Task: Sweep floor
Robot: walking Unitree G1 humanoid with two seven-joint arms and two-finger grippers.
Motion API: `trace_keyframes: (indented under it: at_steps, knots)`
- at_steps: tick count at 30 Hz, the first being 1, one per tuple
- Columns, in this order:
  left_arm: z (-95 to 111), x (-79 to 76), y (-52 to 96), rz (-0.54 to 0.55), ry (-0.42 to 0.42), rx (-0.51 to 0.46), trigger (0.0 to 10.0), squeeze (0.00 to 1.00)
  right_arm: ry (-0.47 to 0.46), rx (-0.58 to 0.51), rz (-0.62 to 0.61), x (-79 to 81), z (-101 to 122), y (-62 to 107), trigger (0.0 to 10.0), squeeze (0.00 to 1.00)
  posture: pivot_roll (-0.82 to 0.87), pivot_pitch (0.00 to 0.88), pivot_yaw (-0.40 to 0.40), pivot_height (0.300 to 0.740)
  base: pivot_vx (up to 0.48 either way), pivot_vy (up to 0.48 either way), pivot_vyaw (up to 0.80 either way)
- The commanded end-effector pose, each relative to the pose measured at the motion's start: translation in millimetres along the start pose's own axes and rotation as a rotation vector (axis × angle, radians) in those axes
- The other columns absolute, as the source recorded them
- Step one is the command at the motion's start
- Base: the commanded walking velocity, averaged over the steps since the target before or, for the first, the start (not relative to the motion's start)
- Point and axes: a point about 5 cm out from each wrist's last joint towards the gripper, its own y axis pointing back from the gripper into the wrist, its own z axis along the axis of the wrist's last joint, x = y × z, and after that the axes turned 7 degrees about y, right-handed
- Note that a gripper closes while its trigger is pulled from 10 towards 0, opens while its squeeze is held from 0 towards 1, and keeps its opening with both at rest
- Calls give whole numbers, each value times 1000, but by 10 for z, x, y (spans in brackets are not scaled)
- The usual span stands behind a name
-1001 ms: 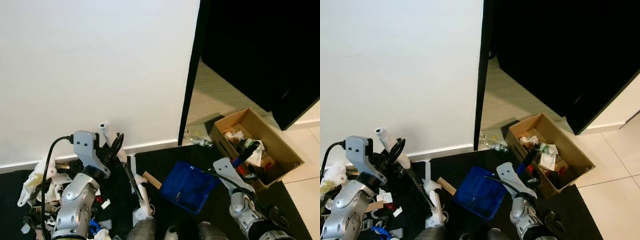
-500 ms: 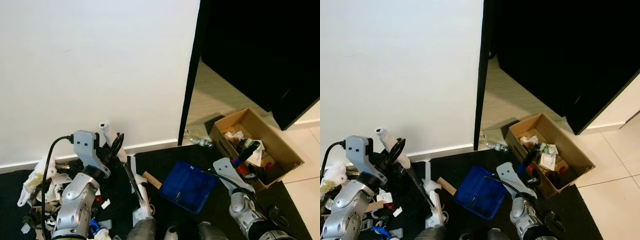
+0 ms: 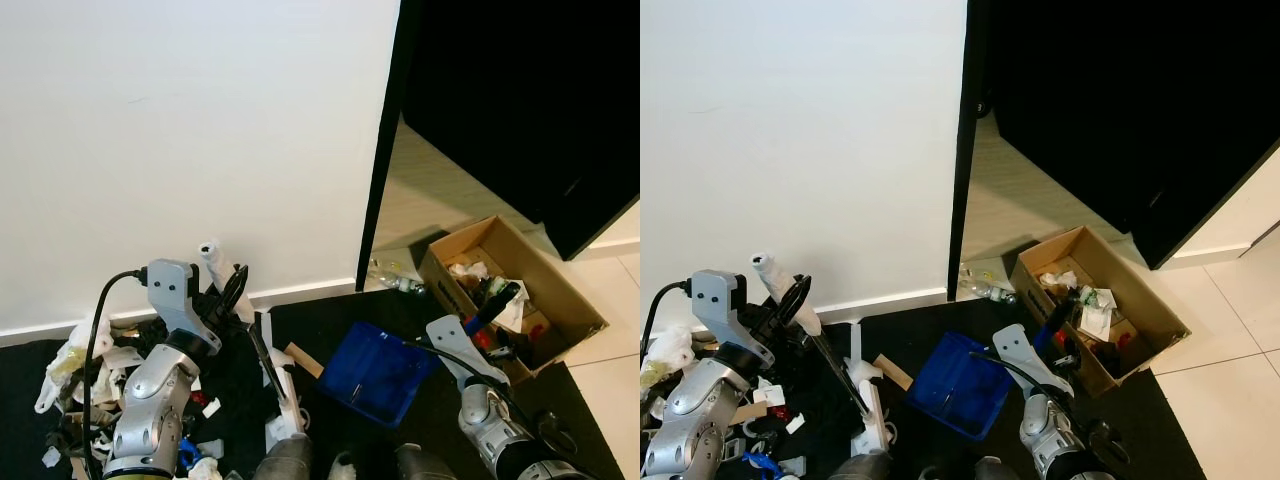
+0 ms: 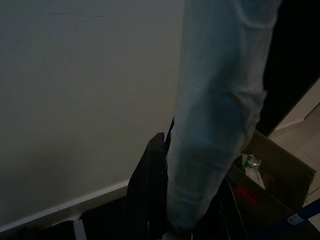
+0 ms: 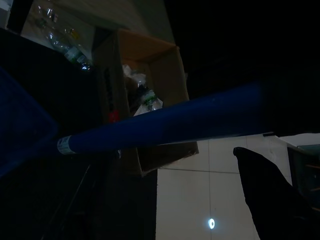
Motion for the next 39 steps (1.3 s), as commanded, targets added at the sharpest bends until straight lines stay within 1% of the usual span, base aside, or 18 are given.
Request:
trace_keyframes:
  at_steps: [1,6,25,39]
  knots:
    - [-13,-24,-11,-7,11,-15,10000,8,-1,26,9,17,-45,13,10000,0,195,137,-2,740,0,0,0]
    - [-2,-23,-25,-6,10,-20,10000,8,-1,27,10,8,-37,3,10000,0,205,138,-7,740,0,0,0]
    - [13,-11,21,7,3,-24,10000,4,-1,27,11,2,-20,-10,10000,0,226,138,-12,740,0,0,0]
    - [36,17,13,2,-5,-19,10000,4,-2,25,13,25,10,-3,10000,0,219,134,16,740,0,0,0]
